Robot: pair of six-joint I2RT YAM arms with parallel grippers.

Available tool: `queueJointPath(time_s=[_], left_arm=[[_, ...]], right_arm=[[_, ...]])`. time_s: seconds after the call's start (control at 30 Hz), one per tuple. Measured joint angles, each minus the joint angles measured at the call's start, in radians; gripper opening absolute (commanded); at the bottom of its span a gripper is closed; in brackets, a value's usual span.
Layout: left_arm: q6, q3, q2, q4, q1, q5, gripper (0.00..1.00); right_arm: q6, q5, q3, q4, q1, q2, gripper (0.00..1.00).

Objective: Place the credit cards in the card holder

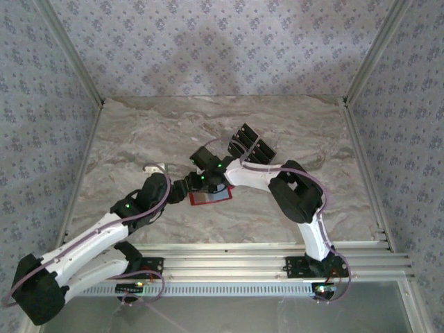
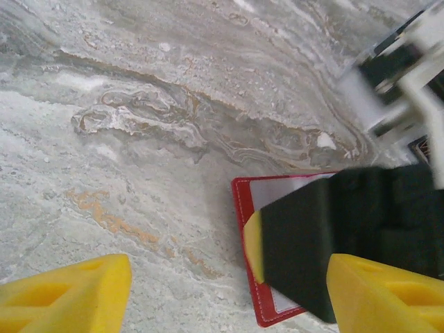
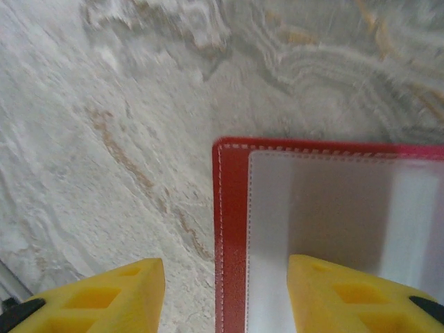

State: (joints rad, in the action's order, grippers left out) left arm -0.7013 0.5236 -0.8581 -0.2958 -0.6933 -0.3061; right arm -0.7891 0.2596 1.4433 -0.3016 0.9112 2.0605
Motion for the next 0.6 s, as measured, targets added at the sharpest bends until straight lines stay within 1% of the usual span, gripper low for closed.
queueJointPath(time_s=[0.2, 0.3, 0.47, 0.6], left_arm=[[0.000, -0.004, 0.034, -0.004, 0.029, 0.017, 0.79], [-0.001, -0.008, 0.033, -0.005, 0.044, 0.030, 0.81], [-0.007, -0.008, 0.005, 0.006, 0.053, 0.048, 0.86], [-0.007, -0.008, -0.062, 0.019, 0.057, 0.068, 0.94]], right_arm=[[0.005, -0.018, 0.036, -0.065, 0.016, 0.011, 0.52], [0.023, -0.037, 0.042, -0.098, 0.016, -0.018, 0.52], [0.049, -0.076, 0.040, -0.175, 0.009, -0.149, 0.52], [0.072, -0.105, 0.014, -0.233, -0.035, -0.283, 0.52]])
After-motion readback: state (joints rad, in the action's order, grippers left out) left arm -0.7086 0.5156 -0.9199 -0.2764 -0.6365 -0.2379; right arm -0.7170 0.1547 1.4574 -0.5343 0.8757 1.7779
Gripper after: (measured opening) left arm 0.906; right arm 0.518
